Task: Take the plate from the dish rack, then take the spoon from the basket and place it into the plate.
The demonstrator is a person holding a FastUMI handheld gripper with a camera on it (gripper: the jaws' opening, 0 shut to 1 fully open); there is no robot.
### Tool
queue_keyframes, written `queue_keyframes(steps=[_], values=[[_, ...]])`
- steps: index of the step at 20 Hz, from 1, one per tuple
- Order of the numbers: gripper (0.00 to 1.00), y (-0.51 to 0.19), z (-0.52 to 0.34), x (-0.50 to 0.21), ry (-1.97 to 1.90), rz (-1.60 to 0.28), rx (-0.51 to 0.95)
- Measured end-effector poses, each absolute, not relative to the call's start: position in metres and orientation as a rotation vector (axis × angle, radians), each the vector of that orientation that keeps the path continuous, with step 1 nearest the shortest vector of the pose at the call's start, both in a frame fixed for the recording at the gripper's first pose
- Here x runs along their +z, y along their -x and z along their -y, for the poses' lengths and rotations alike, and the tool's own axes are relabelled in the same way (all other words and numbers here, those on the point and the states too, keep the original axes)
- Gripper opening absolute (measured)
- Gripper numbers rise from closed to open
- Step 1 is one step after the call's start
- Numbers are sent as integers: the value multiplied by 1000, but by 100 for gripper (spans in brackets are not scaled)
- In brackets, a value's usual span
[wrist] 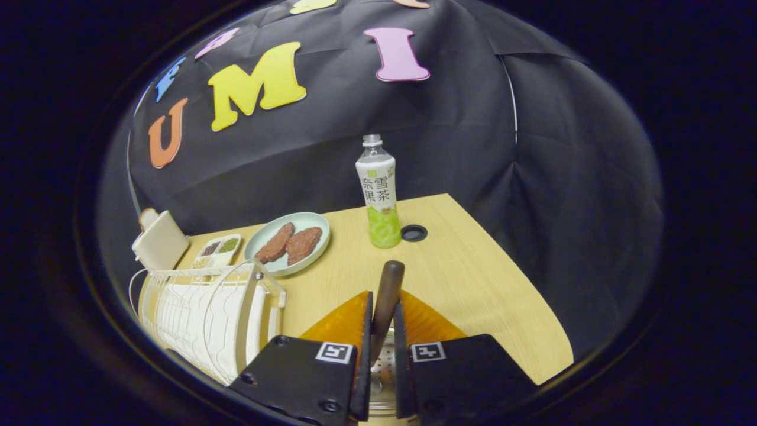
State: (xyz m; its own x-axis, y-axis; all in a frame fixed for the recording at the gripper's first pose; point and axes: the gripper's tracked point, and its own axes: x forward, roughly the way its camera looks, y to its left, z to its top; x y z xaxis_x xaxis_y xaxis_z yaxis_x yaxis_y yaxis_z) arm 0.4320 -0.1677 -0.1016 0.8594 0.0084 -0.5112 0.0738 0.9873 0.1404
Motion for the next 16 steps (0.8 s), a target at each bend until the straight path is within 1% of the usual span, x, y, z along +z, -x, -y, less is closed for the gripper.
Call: queue_keyframes(steps=[3, 6, 9, 12, 16], values=[[18, -425, 168, -89, -146, -502, -77], [18, -412, 165, -58, -146, -426, -75], [17, -394, 175, -21, -119, -309, -144], [18, -364, 171, 18, -108, -206, -162], [17, -322, 153, 45, -114, -170, -121]])
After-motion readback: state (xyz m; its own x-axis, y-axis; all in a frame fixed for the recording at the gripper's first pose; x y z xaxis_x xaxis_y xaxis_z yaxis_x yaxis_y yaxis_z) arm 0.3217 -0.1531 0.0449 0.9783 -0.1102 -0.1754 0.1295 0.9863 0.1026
